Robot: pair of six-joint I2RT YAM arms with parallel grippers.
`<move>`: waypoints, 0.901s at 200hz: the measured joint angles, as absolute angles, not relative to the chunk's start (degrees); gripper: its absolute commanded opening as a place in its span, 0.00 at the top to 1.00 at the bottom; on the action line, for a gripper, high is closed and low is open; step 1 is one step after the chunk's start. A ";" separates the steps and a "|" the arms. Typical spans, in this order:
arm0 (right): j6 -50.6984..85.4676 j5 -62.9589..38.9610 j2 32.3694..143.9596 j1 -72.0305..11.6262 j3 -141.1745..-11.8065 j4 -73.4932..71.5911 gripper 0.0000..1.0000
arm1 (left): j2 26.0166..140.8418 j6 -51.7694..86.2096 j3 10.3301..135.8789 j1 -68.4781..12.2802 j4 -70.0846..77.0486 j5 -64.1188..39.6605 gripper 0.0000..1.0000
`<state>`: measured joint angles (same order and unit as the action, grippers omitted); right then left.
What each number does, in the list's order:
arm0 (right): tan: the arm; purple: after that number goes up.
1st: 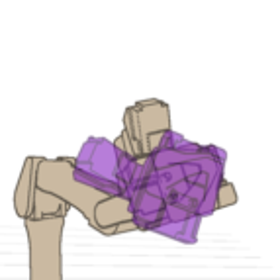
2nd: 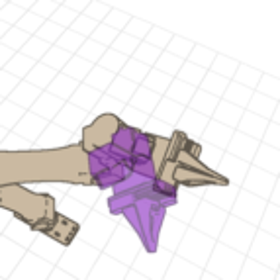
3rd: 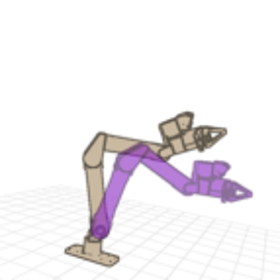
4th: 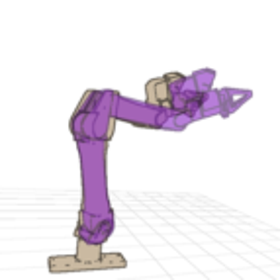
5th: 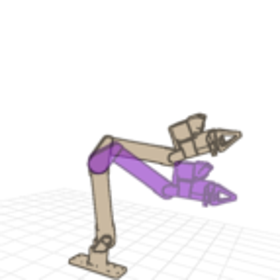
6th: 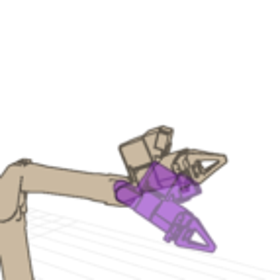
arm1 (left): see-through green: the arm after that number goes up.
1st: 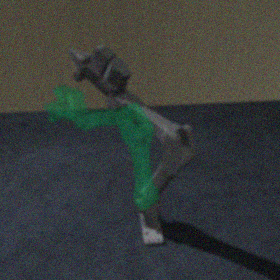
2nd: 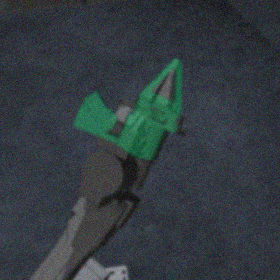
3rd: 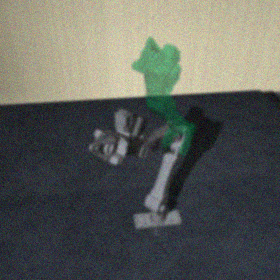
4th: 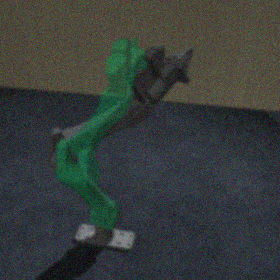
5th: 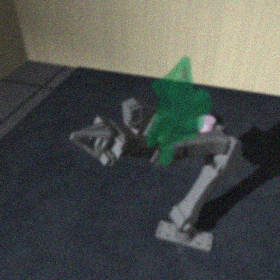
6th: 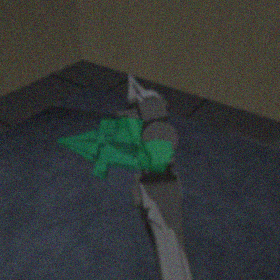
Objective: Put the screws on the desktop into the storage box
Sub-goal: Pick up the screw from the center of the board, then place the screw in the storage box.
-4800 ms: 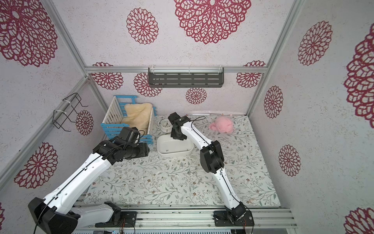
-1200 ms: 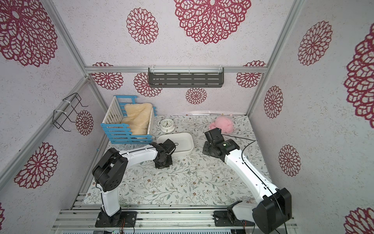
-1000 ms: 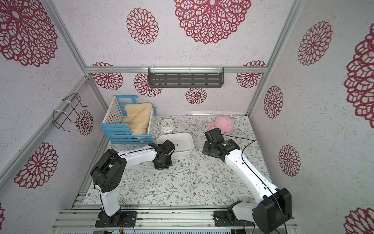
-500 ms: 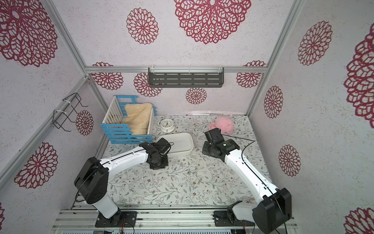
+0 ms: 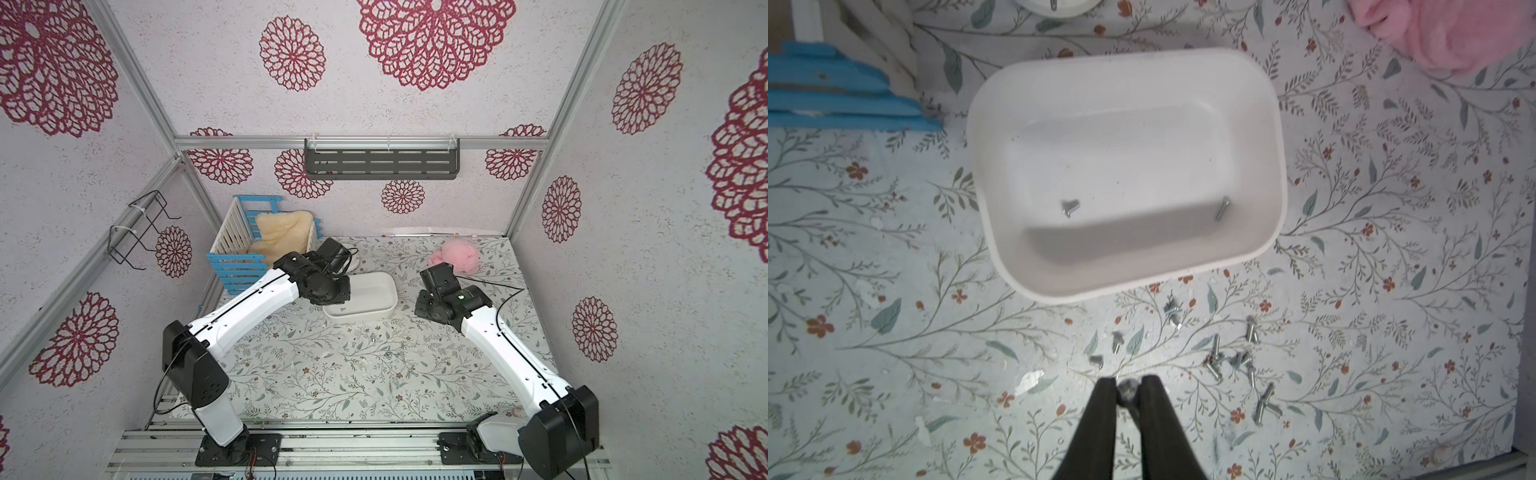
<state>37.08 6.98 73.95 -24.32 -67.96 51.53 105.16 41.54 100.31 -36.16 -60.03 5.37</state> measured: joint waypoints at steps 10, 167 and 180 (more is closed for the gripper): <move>37.08 6.94 73.95 -24.32 -67.92 51.55 0.69 | 107.92 40.91 102.74 -35.22 -60.20 5.39 0.84; 37.10 5.74 75.57 -24.32 -65.49 48.75 0.69 | 135.04 38.00 117.23 -30.55 -61.87 2.11 0.83; 37.10 5.50 76.12 -24.34 -65.06 48.53 0.69 | 135.28 37.85 117.21 -30.48 -61.91 2.00 0.82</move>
<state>37.10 5.50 76.12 -24.34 -65.06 48.53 135.28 37.85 117.21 -30.48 -61.91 2.00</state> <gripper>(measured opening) 0.311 0.173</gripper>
